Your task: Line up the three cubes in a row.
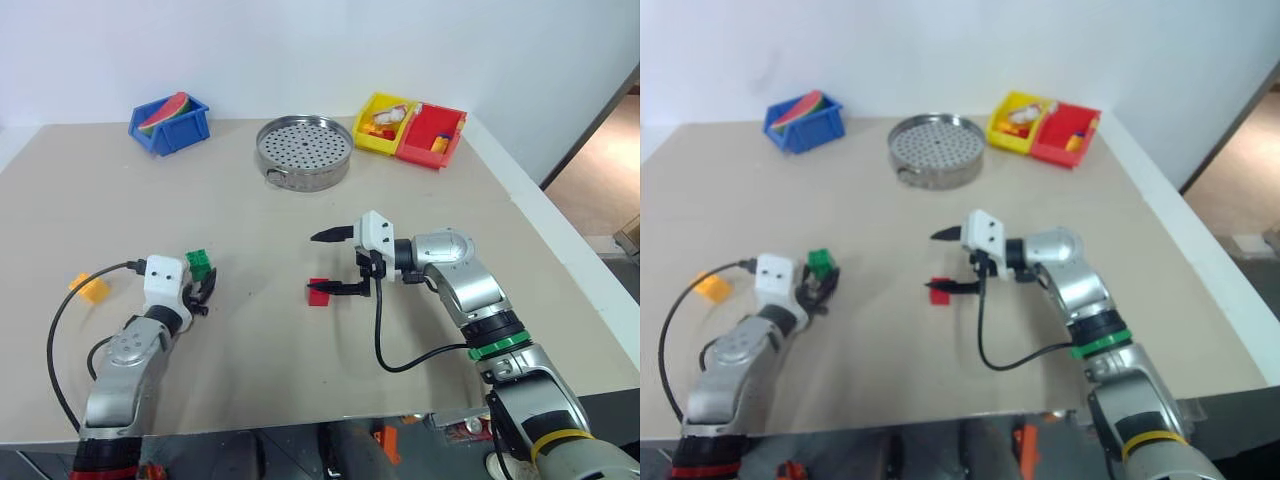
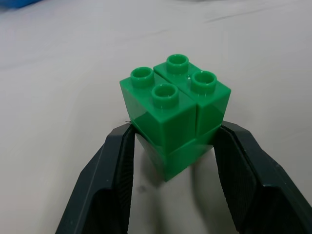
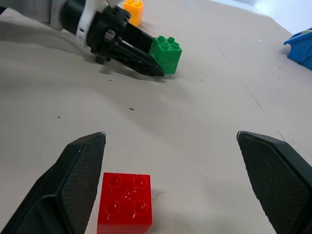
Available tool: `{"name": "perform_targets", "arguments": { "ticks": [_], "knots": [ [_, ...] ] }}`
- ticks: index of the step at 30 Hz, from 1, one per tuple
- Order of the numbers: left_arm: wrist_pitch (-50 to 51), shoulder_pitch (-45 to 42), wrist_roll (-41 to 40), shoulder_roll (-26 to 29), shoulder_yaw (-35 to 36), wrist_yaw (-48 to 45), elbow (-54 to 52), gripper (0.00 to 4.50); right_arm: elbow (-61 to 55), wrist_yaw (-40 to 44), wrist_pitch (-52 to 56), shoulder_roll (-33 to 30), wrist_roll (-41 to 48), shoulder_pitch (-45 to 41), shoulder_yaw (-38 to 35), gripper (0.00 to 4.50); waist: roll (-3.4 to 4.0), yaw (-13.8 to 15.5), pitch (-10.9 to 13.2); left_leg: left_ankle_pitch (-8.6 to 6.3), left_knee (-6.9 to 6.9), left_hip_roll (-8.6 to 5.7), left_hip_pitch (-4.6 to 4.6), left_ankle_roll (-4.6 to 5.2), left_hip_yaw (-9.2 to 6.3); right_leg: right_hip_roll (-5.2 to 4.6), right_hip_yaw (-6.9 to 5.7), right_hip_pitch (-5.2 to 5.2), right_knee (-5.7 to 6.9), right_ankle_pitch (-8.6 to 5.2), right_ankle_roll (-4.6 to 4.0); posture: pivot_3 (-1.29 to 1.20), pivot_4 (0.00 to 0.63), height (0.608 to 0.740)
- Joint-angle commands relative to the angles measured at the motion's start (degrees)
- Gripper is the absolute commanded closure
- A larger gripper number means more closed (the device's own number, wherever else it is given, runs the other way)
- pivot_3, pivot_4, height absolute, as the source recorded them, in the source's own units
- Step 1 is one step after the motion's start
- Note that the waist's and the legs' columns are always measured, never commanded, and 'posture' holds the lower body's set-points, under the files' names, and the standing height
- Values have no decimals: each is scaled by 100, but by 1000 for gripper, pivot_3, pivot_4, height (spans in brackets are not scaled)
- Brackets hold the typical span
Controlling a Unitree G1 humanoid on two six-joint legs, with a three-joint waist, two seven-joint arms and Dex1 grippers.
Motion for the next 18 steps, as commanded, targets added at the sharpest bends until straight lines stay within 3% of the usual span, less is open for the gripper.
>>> {"name": "perform_targets", "arguments": {
  "ticks": [1, 8, 18],
  "knots": [
    [-578, -25, -320, 539, -279, -1341, 33, 2446, -491, 126, 212, -124, 220, 29, -177, 0, 0, 0, 0, 0, 0, 0, -1, 0, 0, 0, -1, 0, -1, -1, -1, 0, 150, 740],
    [-1178, -409, -468, 1237, -927, -3145, 525, 2446, -1144, 267, 955, -371, 582, 257, -220, 0, 0, 2, 0, 0, -2, -1, -4, 0, 1, -2, -2, -3, -3, -19, -29, 0, 150, 740],
    [-1870, -1644, -254, 1280, -1466, -4406, 2007, 2446, -1553, 186, 1404, -621, 624, 568, -247, 0, 1, -6, 1, 0, -1, 1, -5, 0, 1, 1, -3, -4, -3, -7, -9, 0, 150, 740]
  ]
}}
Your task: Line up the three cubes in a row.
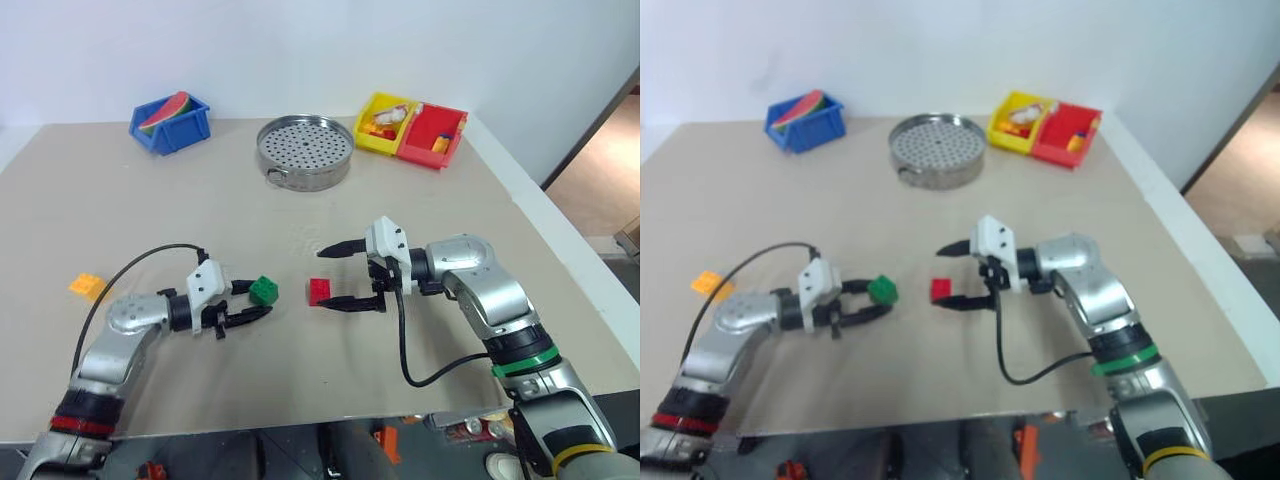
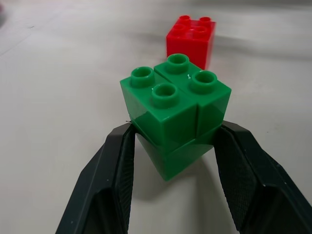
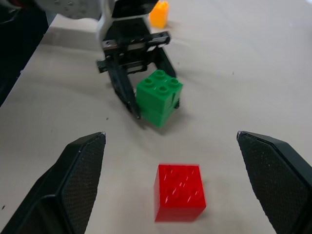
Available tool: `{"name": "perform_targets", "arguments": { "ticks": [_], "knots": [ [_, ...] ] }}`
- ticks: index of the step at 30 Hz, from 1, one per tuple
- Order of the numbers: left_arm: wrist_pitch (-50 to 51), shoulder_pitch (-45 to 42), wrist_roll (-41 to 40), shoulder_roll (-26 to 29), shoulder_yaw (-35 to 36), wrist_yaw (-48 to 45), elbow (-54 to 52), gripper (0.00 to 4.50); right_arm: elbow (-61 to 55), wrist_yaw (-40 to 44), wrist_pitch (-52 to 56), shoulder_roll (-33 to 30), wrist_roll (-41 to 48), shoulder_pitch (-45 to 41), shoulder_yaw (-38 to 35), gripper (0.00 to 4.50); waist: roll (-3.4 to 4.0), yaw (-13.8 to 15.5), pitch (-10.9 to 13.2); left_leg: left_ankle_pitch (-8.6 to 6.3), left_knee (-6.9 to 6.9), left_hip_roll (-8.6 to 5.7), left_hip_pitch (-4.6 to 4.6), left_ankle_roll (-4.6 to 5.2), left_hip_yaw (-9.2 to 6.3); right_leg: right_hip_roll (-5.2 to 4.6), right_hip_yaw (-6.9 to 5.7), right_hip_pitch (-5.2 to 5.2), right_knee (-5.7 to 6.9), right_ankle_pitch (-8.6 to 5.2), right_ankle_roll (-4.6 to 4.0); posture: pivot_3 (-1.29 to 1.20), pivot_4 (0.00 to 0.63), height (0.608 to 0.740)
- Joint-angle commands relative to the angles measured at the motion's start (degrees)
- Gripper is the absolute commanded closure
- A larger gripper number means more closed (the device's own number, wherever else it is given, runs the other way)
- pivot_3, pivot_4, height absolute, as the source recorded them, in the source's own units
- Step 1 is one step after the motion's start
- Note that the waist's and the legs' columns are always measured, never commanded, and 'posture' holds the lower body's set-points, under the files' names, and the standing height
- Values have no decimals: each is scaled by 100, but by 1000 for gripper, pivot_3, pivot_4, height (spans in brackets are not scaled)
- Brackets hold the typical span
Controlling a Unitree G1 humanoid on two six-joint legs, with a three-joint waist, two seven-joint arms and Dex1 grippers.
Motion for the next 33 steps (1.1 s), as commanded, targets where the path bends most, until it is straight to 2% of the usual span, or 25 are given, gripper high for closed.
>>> {"name": "perform_targets", "arguments": {
  "ticks": [1, 16, 23, 33],
  "knots": [
    [-314, -246, 81, 25, -147, -351, 280, 2446, -275, -73, -28, -84, 48, 26, -188, 0, 0, -2, 0, -1, 0, 0, 0, 1, 0, 0, 0, 0, 0, 2, 4, 0, 150, 740],
    [-805, -827, 178, -199, -383, -917, 1139, 2446, -478, -285, -55, -212, 25, 196, -240, 0, 0, 13, 0, -5, 3, -3, -7, 8, -3, -2, -3, -1, 0, -2, 11, 0, 150, 740],
    [-659, -1323, -59, -163, -304, -1641, 1630, 2446, -494, -288, -68, -261, 19, 199, -236, 0, 0, 10, 0, -5, 3, -2, -7, 8, -6, 2, -5, -1, 1, -2, 10, 0, 150, 740],
    [-1105, -1756, 257, -116, -505, -2442, 2438, 2446, -530, -287, -55, -361, 21, 247, -252, 0, 0, 7, 0, -6, 3, -3, -8, 11, -5, 2, -3, -2, 0, -4, 10, 0, 150, 740]
  ]
}}
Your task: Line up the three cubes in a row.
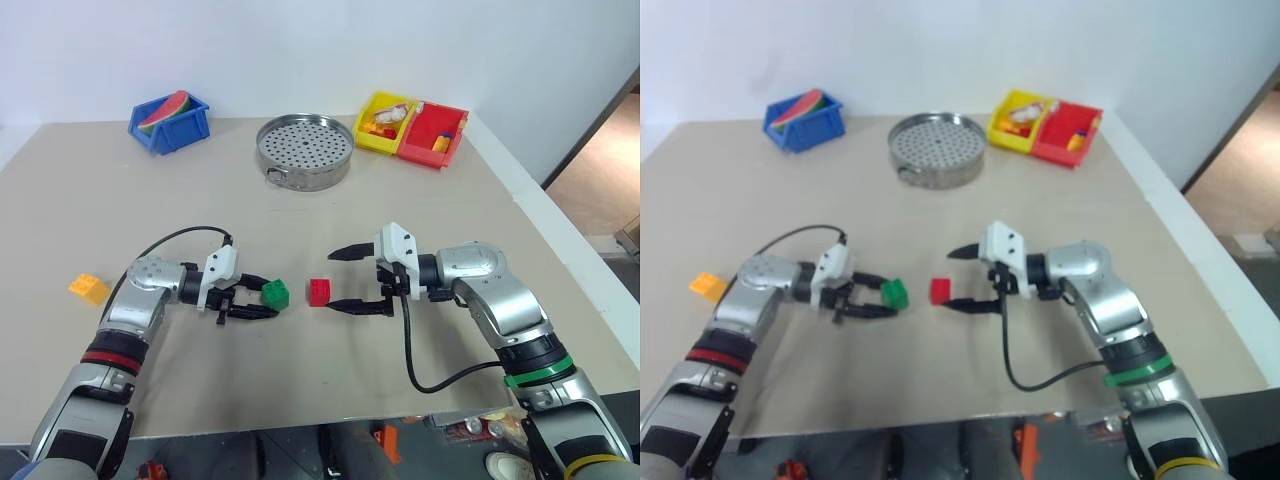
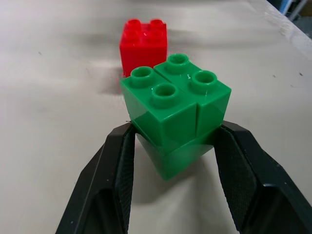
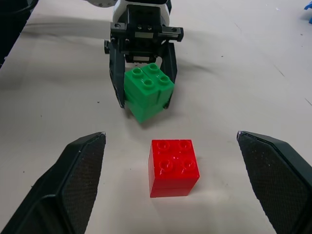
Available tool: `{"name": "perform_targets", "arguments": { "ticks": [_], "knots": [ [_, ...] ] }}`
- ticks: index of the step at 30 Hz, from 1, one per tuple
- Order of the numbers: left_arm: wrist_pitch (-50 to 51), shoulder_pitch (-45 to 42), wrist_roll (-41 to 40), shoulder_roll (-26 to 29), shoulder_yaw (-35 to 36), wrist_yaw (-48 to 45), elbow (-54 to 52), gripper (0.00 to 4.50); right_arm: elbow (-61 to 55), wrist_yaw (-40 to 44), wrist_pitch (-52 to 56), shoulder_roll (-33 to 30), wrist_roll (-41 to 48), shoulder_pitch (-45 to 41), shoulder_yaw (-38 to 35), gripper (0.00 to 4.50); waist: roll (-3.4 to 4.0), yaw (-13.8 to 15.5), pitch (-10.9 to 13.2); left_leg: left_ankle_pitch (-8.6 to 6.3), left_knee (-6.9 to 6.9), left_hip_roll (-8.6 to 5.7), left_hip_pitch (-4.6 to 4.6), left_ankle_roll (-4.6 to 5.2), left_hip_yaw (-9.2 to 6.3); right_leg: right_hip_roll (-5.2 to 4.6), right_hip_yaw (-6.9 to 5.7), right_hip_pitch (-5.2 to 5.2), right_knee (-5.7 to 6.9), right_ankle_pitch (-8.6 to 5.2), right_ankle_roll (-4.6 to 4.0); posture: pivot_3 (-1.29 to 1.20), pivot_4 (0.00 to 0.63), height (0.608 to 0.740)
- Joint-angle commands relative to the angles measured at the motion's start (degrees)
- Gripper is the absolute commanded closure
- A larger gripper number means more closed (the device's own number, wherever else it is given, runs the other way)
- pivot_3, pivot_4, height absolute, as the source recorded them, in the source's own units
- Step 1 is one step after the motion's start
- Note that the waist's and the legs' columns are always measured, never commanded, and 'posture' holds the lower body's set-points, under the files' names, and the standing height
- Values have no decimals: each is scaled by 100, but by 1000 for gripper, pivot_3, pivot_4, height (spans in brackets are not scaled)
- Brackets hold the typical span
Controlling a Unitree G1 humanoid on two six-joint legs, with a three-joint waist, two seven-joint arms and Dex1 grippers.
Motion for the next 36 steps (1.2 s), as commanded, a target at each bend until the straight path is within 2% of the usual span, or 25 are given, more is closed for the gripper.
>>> {"name": "perform_targets", "arguments": {
  "ticks": [1, 9, 22, 23, 24, 26, 28, 36],
  "knots": [
    [-337, -203, 120, 51, -49, -265, 216, 2446, -258, -23, -43, -88, 41, 5, -197, 0, 0, 1, 0, 0, 0, 0, 0, 0, 0, 0, 0, 0, 0, 0, 0, 0, 150, 740],
    [-889, -462, 416, -129, -106, -152, 839, 2446, -368, -80, -6, -169, 53, 104, -239, 0, 0, 8, 0, 0, 3, -2, 0, 0, -1, -1, 0, 1, 0, 1, 2, 0, 150, 740],
    [-1226, -714, 669, -243, -150, -92, 1459, 2446, -414, -126, 12, -202, 70, 132, -237, 0, 0, 13, 0, 8, 19, -11, 2, 13, 1, -9, 6, 10, 1, 8, 6, 0, 150, 740],
    [-1267, -749, 698, -243, -146, -51, 1509, 1589, -419, -128, 15, -201, 71, 134, -235, 0, 0, 13, 0, 9, 19, -11, 2, 14, 1, -10, 6, 10, 1, 8, 6, 0, 150, 740],
    [-1289, -781, 721, -243, -143, -26, 1546, 1357, -426, -129, 19, -201, 74, 137, -235, 0, -1, 11, 0, 10, 20, -13, 2, 17, 1, -10, 6, 10, 1, 9, 5, 0, 150, 740],
    [-1385, -843, 770, -236, -137, 58, 1596, 560, -434, -130, 24, -200, 74, 145, -230, 0, 0, 11, 0, 10, 20, -12, 3, 17, 2, -9, 6, 10, 1, 11, 5, 0, 150, 740],
    [-1501, -894, 830, -222, -117, 172, 1642, 40, -430, -128, 23, -200, 71, 151, -226, 0, 0, 11, 0, 10, 20, -10, 2, 17, 1, -8, 6, 9, 1, 17, 15, 0, 150, 740],
    [-1613, -859, 827, -37, -44, 210, 1512, 40, -363, -128, -15, -183, 46, 136, -211, 0, 0, 6, 0, 15, 18, -10, 5, 25, 2, -8, 6, 9, 1, 16, 7, 0, 150, 740]
  ]
}}
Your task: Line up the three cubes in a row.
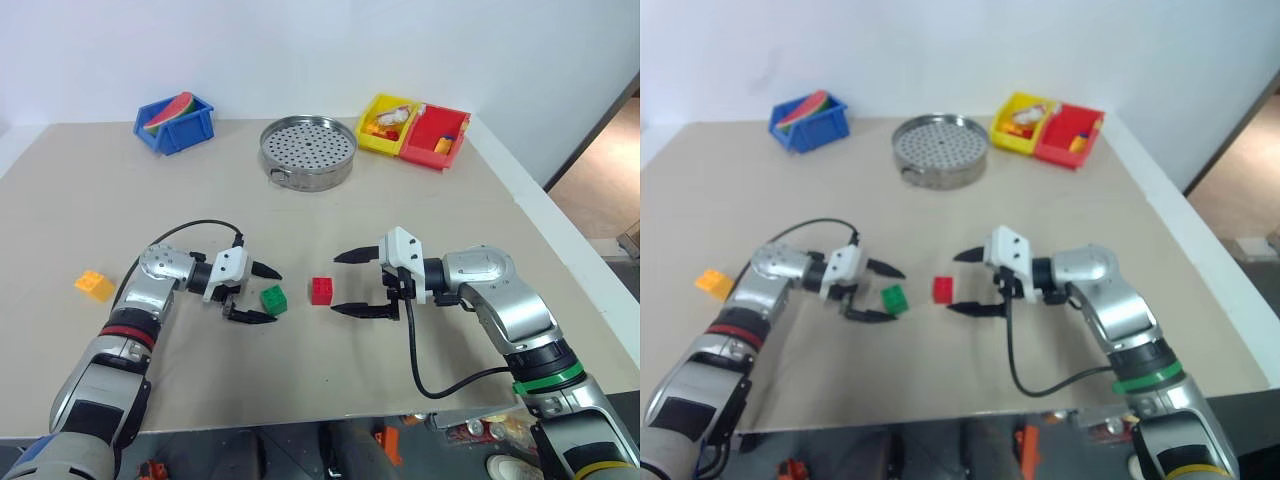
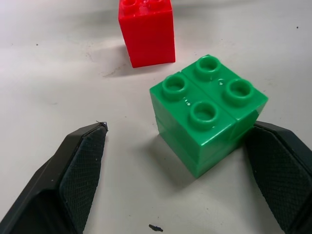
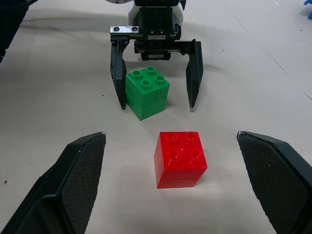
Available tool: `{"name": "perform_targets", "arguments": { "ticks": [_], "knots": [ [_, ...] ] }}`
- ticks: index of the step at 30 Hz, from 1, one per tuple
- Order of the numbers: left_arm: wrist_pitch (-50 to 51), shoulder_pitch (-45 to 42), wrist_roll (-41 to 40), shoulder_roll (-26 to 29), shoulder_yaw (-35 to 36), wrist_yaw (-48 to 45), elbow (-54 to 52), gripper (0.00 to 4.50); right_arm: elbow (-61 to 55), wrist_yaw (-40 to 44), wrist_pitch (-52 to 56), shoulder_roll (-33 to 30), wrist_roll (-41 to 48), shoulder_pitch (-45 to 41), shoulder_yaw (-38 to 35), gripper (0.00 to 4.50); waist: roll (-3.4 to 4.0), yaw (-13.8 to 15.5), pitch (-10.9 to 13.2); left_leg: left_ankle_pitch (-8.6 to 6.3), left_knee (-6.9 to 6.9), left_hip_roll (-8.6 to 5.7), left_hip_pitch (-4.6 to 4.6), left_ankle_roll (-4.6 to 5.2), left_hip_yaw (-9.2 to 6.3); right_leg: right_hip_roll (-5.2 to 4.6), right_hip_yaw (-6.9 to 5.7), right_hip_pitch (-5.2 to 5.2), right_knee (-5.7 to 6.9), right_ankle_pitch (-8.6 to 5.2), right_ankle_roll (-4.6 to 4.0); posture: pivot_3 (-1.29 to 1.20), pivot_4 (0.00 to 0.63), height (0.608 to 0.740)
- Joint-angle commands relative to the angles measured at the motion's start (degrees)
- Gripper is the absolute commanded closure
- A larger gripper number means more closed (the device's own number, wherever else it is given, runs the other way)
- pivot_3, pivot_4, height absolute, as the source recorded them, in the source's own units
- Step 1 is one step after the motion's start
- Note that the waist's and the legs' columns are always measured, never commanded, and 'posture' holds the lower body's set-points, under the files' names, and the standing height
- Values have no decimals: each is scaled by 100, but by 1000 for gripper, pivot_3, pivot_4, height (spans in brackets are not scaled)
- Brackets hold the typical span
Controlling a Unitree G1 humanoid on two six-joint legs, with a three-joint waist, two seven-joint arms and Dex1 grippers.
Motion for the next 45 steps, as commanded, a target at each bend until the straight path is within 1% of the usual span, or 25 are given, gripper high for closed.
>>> {"name": "perform_targets", "arguments": {
  "ticks": [1, 7, 11, 18, 30, 36, 40, 45],
  "knots": [
    [-75, 30, 94, 226, 122, 160, -123, 40, -114, -18, -71, -7, 37, -51, -169, 0, 0, -12, 0, 1, 0, 0, 1, 2, 1, 0, 0, 0, 0, 0, -3, 0, 150, 740],
    [-38, 118, 112, 304, 154, 355, -274, 40, -43, -8, -122, 50, 9, -93, -124, 0, 0, -19, 0, 2, 0, 12, 5, 4, -1, 15, 0, -1, 3, 6, -10, 0, 150, 740],
    [209, 185, -2, 329, 229, 435, -448, 40, 10, 9, -175, 84, -24, -114, -98, 0, 0, -18, 0, 3, 0, 13, 5, 5, -1, 15, 0, -1, 4, 7, -12, 0, 150, 740],
    [332, 375, -5, 434, 237, 530, -711, 40, -5, 24, -198, 108, -52, -75, -96, 0, 0, -19, 0, 4, -1, 13, 4, 6, 0, 15, 1, -3, 4, 7, -12, 0, 150, 740],
    [355, 375, 16, 501, 224, 634, -641, 40, 15, 66, -199, 139, -30, -93, -104, 0, 0, -19, 0, 4, -5, 14, 5, 6, 1, 16, 1, -4, 4, 4, -17, 0, 150, 740],
    [393, 443, -57, 523, 247, 618, -777, 40, 32, 75, -223, 154, -47, -90, -98, 0, 0, -20, 0, 4, -6, 15, 5, 6, 1, 17, 1, -5, 4, 5, -16, 0, 150, 740],
    [698, 665, -257, 617, 387, 709, -1260, 40, 31, 64, -242, 162, -62, -81, -94, 0, 1, -27, 0, 4, -9, 17, 5, 6, 1, 17, 1, -6, 4, 7, -11, 0, 150, 740],
    [1419, 1321, -631, 947, 680, 827, -2395, 40, 63, 74, -245, 191, -59, -92, -87, 0, 1, -24, 1, 3, -18, 22, -1, 6, 1, 18, -1, -13, 3, 6, -13, 0, 150, 740]
  ]
}}
